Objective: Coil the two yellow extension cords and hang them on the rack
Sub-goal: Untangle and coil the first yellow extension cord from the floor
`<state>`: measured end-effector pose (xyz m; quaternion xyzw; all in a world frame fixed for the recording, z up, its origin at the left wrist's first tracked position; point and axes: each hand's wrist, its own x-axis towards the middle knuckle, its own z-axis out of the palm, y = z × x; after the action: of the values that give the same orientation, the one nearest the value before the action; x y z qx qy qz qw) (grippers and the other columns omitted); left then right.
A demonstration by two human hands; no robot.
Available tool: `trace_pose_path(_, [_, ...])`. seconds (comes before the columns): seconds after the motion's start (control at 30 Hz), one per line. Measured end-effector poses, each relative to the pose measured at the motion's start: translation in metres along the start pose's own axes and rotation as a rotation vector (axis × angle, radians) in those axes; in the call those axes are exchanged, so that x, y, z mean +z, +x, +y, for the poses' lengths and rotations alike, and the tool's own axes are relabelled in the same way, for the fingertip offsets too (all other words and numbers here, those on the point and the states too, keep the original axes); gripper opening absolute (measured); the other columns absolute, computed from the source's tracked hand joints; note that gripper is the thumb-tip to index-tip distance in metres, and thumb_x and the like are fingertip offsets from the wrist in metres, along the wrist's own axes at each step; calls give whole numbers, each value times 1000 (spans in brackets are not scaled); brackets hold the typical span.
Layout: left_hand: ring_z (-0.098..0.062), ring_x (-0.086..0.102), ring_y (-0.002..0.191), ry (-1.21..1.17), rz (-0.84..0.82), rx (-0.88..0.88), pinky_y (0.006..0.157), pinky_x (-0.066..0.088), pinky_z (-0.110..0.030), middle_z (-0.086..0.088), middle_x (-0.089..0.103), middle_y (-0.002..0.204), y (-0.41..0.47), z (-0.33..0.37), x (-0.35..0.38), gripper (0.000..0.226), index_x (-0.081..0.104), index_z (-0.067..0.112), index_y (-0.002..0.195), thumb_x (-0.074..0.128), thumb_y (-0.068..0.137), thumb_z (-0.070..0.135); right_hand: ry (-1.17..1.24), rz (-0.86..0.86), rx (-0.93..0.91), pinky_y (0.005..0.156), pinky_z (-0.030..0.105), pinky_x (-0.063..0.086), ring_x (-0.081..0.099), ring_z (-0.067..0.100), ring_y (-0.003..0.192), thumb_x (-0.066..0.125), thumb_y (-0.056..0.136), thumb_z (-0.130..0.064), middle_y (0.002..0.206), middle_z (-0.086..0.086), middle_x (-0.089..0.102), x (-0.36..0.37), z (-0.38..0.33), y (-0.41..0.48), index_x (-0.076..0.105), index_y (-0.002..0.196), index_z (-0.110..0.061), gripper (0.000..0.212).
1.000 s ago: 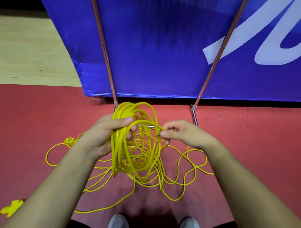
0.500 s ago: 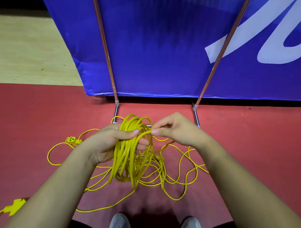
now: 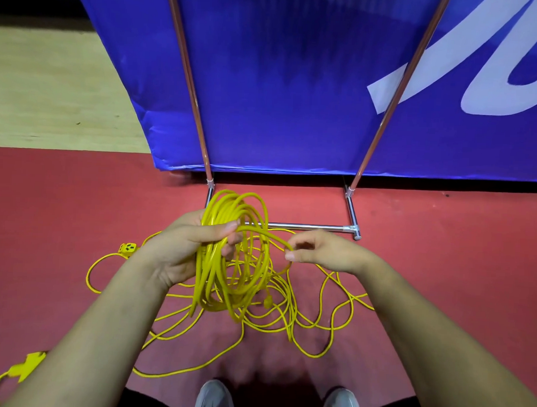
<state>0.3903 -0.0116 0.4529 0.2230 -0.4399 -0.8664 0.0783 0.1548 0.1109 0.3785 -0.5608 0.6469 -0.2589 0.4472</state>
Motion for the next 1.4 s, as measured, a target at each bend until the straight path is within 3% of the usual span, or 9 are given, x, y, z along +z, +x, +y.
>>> trace_pose_path(0.17, [-10,48,45,-96,8,-18,48,45,-22,-2,52,62,-2,1,-7,43,65,10,83,93,51,19,49,-3,89,83,30,41,54,11,85,63,92,-22,89,21,64,9,40,7,64,97,-4,19])
trace_pose_path(0.3, [-10,52,46,-66,62,-57,47,49,-23,-2,55,62,-9,7,-15,43,72,14,78,96,43,26,436,256,92,81,24,50,64,13,74,58,93,-3,77,7,65,4,42,6,64,96,-9,9])
trace_pose_path(0.43, [-17,65,50,79,127,-152,46,55,-27,-10,69,66,-12,9,-19,55,75,7,72,97,32,37,727,431,16,57,29,31,36,14,55,55,93,-3,65,2,43,-11,23,7,66,106,-4,17])
trace_pose_path(0.67, [-23,71,59,90,108,-184,50,57,-30,-20,73,84,-6,5,-12,62,76,6,83,97,30,32,219,260,-105,52,23,33,43,10,51,68,87,-8,51,-11,54,-13,-52,-4,76,93,-13,11])
trace_pose_path(0.8, [-23,70,60,161,63,-159,52,57,-30,-19,73,81,-7,0,-8,59,76,8,81,96,34,39,-62,143,-211,65,15,42,56,-4,68,68,88,-7,80,1,73,-3,-91,-6,76,95,-5,11])
trace_pose_path(0.87, [-20,66,56,208,15,-147,52,55,-28,-12,69,73,-8,-3,-6,50,74,9,75,95,39,35,-136,155,-252,64,14,41,55,-3,66,67,89,-10,73,-8,68,0,-101,-8,75,93,-9,9])
trace_pose_path(1.07, [-13,50,52,82,-80,-9,51,47,-24,-4,54,66,-5,-2,-3,36,65,13,77,90,57,28,-113,67,-107,60,29,34,40,7,62,70,88,-21,63,-6,43,0,-52,-2,61,79,-8,18])
trace_pose_path(1.2, [-13,50,51,16,-66,7,52,47,-24,-4,54,66,-2,0,-5,45,61,10,84,91,55,25,-51,20,45,72,29,37,45,8,74,67,91,-22,77,-2,52,0,4,-2,62,84,-11,14])
trace_pose_path(1.4, [-16,60,57,256,47,-132,55,51,-28,-7,61,74,1,-5,-21,47,65,8,81,89,55,39,287,376,19,74,21,45,54,7,72,60,95,-15,77,0,62,-10,7,-4,69,91,-17,10])
